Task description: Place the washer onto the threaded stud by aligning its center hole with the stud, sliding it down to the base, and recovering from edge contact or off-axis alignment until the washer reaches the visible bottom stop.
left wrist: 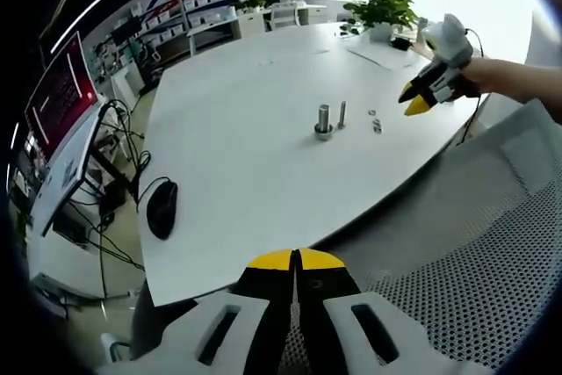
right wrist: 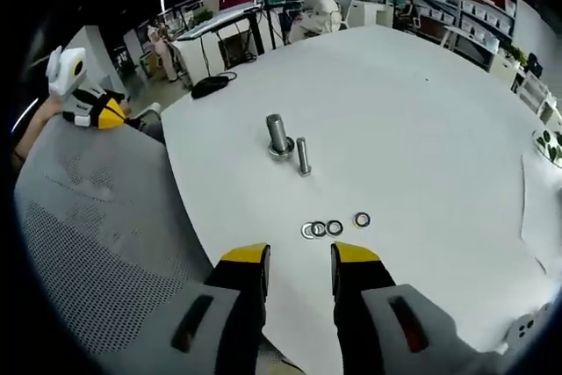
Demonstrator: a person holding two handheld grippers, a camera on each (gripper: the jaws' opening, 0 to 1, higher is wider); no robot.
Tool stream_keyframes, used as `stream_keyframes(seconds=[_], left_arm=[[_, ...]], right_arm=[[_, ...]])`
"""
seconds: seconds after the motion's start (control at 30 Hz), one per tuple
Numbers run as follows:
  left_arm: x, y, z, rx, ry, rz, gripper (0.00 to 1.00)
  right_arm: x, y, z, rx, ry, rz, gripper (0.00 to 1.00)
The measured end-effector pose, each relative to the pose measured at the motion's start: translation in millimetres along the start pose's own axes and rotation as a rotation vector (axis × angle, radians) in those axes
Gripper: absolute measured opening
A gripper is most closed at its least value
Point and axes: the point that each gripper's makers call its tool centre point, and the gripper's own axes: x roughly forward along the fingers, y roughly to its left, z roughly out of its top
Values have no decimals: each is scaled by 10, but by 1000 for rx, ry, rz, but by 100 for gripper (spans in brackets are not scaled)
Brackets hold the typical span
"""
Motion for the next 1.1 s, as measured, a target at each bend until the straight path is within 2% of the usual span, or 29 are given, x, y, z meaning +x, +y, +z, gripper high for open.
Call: stream_keyframes(seconds=[0.23,0.37,0.53,0.7,1.1], left_arm=[[-1,8,1,-1,-2,5,0],[2,10,4,-2,-3,5,0],[2,15,1,-3,-3,8,0],[4,19,-9,-5,1,11,0],[-2,39,-17,-9,1,27,0]], right_arm=[[71,43,-15,-12,4,16,30],[126,89,-40,-40,30,53,30],[237,90,-98,-97,86,66,30],[423,99,-203,-170,176,103,30],[651,69,-227,-233,258,144,29]])
